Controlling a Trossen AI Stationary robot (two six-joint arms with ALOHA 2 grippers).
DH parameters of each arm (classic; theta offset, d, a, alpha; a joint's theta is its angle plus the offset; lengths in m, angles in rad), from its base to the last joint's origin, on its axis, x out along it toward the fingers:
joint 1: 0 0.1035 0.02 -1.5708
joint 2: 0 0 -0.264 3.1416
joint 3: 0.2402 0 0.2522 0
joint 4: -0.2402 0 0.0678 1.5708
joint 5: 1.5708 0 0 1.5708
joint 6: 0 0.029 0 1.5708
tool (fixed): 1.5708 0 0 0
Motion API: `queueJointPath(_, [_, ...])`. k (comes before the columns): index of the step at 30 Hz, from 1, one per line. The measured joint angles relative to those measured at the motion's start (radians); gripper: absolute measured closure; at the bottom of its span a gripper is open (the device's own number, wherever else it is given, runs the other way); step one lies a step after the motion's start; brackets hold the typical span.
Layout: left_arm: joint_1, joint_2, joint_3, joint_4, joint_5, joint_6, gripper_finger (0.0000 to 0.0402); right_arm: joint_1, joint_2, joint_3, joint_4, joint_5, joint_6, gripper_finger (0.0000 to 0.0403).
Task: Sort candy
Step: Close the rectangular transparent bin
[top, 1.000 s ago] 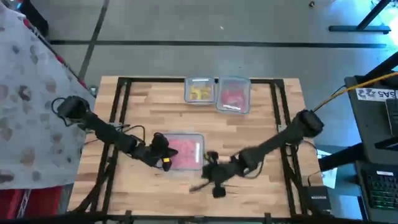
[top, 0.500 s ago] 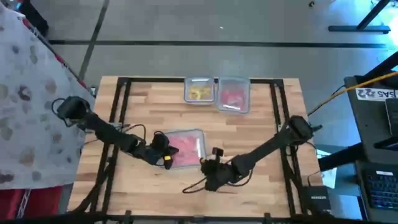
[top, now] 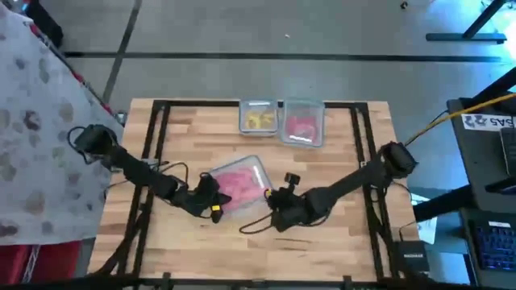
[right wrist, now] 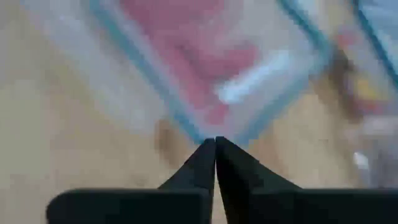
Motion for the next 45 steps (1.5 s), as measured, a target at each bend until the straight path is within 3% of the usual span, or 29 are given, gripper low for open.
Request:
queueJointPath(4, [0.006,0.0,0.0,0.0,-0.003,-0.002,0.0393,0.014,0.032,0.003,0.236,-0.164,-0.092,0.0402])
queueJointPath(10, [0.007,0.0,0.0,0.001,-0.002,-0.006,0.0393,-0.026,0.132,0.001,0.4,-0.127,-0.117,0.0402])
queueJointPath(13, [0.007,0.0,0.0,-0.001,0.004,-0.003,0.0393,-0.059,0.171,0.001,0.406,-0.047,-0.092,0.0402])
queueJointPath(20, [0.034,0.034,-0.005,0.02,0.028,-0.005,0.04,-0.113,0.213,0.002,0.445,-0.075,-0.084,0.0402])
queueJointPath(26, [0.05,0.052,-0.005,0.058,0.015,0.005,0.0401,-0.13,0.22,0.0,0.434,0.047,-0.083,0.0402])
queueJointPath(31, [0.049,0.053,-0.005,0.058,0.009,0.001,0.0401,-0.138,0.219,0.0,0.423,0.059,-0.093,0.0402])
queueJointPath(38, [0.028,0.061,0.02,0.111,0.043,0.047,0.0401,-0.089,0.14,-0.001,0.273,0.071,-0.066,0.0402])
queueJointPath(45, [0.021,-0.024,0.091,-0.029,0.098,0.177,0.0401,-0.062,0.052,0.003,0.272,0.087,-0.066,0.0402])
